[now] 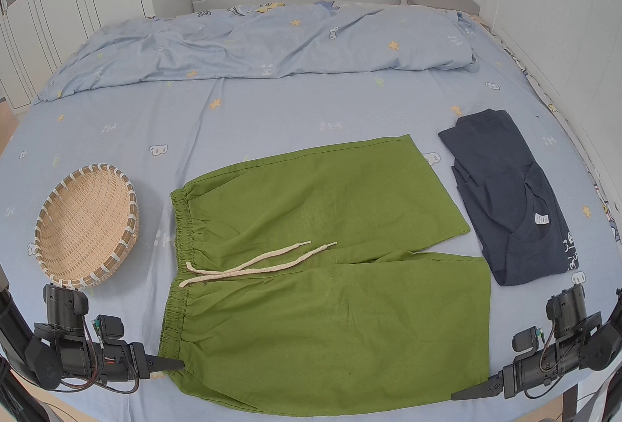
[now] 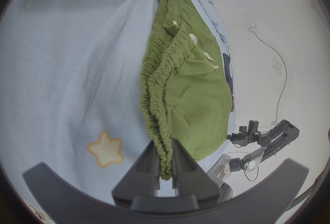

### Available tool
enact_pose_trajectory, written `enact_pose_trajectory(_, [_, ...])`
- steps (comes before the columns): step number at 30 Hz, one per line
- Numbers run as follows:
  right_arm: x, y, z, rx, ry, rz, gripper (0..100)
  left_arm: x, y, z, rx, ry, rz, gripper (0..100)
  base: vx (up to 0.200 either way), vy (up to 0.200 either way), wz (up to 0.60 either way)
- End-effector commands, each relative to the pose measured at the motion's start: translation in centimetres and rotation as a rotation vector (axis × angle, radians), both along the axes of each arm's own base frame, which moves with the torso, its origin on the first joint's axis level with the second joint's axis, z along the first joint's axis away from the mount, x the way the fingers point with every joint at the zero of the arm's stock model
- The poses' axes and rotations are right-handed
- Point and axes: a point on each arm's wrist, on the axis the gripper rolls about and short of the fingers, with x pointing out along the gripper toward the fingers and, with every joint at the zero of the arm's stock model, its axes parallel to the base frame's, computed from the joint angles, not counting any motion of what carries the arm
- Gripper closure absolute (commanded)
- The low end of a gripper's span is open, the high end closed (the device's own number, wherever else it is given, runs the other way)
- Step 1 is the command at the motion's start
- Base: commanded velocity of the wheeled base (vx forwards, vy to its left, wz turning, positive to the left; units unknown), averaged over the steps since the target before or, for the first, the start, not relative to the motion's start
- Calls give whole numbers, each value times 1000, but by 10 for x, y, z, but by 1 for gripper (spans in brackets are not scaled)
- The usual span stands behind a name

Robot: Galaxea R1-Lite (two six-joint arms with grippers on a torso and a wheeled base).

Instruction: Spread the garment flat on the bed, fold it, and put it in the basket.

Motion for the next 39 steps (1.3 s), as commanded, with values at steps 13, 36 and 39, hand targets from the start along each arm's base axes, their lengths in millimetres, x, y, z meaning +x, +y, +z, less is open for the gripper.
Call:
enact_pose_trajectory(13, [6,-13,-9,-1,17,-89,100,-3,2,-1,-2,11,13,100,0,0,0])
enact_pose_trajectory(36, [-45,-17,25,-6,92,-102,100,-66,9,21,-23,178,129,100,0,0,0])
enact_pose_trajectory(39, [-47,-17,28,-3,81,-102,100,-76,7,24,-27,191,126,100,0,0,0])
